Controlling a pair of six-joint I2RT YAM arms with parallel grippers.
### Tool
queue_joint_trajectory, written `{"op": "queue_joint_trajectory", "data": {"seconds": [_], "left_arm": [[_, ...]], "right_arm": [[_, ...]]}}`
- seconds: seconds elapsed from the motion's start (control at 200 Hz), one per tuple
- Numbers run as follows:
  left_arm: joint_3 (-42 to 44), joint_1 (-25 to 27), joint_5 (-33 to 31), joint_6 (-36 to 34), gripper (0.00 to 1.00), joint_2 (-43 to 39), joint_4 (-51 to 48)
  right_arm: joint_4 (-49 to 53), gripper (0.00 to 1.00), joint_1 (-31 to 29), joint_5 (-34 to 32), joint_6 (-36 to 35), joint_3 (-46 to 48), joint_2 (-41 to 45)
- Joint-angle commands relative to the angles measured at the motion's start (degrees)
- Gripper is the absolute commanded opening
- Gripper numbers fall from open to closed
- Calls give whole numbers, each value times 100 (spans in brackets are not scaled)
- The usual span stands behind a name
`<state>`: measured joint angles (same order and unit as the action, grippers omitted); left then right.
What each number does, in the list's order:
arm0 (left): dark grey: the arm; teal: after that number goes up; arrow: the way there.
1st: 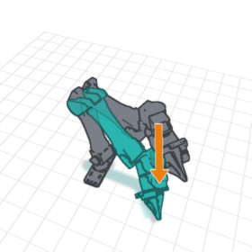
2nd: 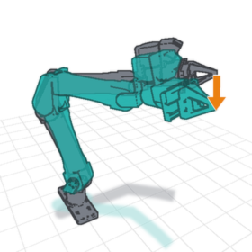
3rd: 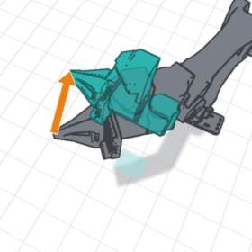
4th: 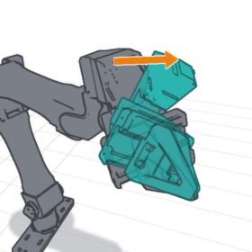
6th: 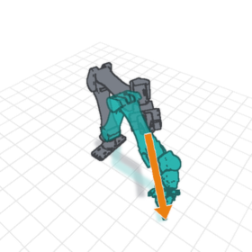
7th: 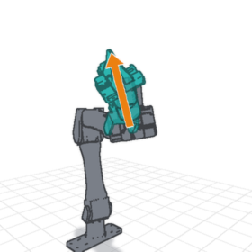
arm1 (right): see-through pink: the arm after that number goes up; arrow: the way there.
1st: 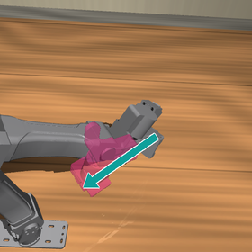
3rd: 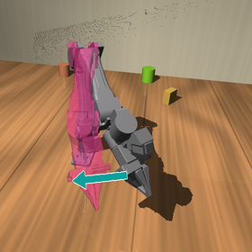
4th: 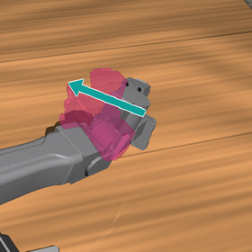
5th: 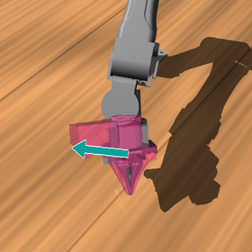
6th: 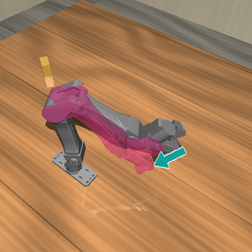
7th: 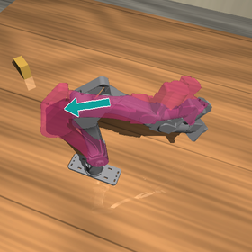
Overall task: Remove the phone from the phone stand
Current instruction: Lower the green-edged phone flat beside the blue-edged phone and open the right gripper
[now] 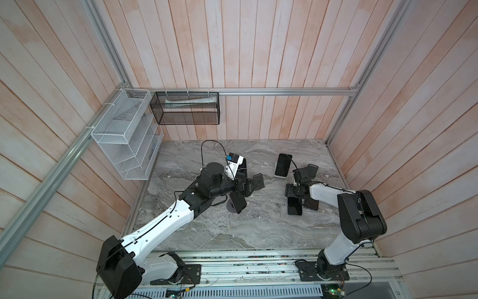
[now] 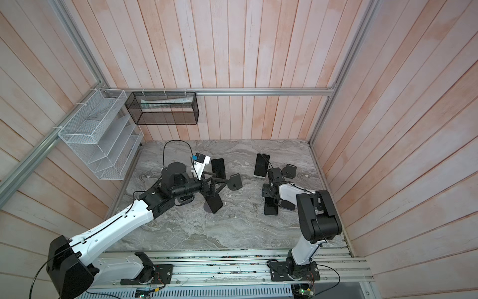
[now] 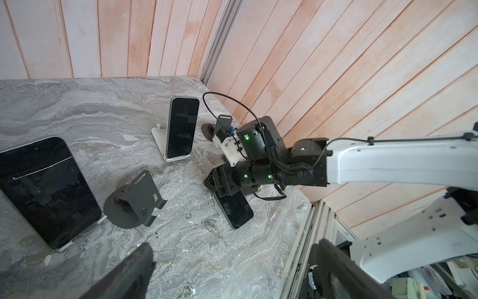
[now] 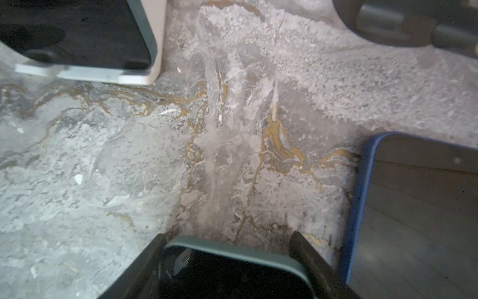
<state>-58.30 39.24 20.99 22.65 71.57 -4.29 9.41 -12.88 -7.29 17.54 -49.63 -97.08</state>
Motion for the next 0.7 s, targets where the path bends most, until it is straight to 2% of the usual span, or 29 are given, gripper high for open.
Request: {"op": "queue_joint_trajectory", "data": {"seconds": [0.0,0.695], "left_arm": [[-111,9,56,-107,100,4,69],[-32,3,-223,-175,100,-167,148]], "right_arm": [[-31,69,57,196,-50,59,-29],[26,79,111,146,198,37,-145]]}}
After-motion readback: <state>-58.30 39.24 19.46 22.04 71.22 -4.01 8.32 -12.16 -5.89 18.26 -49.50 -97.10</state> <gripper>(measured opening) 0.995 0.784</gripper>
